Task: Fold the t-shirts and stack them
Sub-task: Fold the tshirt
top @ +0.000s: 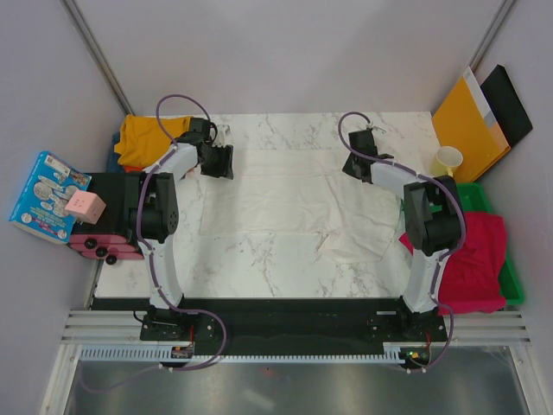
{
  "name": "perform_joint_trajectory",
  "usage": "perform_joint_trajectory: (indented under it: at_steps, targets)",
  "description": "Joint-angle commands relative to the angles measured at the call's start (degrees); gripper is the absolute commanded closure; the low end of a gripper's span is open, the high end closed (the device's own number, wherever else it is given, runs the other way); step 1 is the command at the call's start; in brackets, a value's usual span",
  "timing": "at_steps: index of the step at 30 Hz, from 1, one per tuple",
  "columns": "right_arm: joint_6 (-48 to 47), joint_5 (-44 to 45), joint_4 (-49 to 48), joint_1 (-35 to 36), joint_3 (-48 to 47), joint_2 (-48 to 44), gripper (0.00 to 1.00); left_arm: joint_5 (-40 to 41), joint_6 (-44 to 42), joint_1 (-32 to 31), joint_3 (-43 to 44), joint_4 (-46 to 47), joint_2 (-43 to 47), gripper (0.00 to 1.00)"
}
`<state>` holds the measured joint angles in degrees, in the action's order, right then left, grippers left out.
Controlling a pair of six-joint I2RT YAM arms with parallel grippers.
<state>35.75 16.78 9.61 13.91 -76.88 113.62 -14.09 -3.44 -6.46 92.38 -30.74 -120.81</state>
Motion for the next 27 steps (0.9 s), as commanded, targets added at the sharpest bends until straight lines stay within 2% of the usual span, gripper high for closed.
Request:
perform_joint_trajectory:
  at_steps: [1,21,22,23,25,27]
  targets:
    - [0.4,1.2,-1.3,1.5,2.1,-5.2,1.00,-1.2,-0.1,0.0,0.3,1.2,-0.1,0.41]
    - [8.7,3.7,-4.2,10.4,17.8,-12.6,0.98,-1.9,0.2,0.0,0.2,1.4,-1.0,0.42]
    - [8.3,3.9,-4.1,10.6,17.9,-12.6,0.93,-2.0,0.1,0.0,0.2,1.5,-1.0,0.42]
    - [8.0,4.1,-4.3,10.9,17.7,-12.8,0.77,-2.1,0.3,0.0,0.2,1.5,-1.1,0.41]
    - [7.0,4.9,-4.6,11.0,16.7,-13.3,0.55,-2.2,0.1,0.0,0.3,1.4,-1.2,0.42]
    - [5.6,5.8,-4.6,11.0,14.7,-13.3,0.47,-2.3,0.1,-0.1,0.4,1.4,-1.4,0.42]
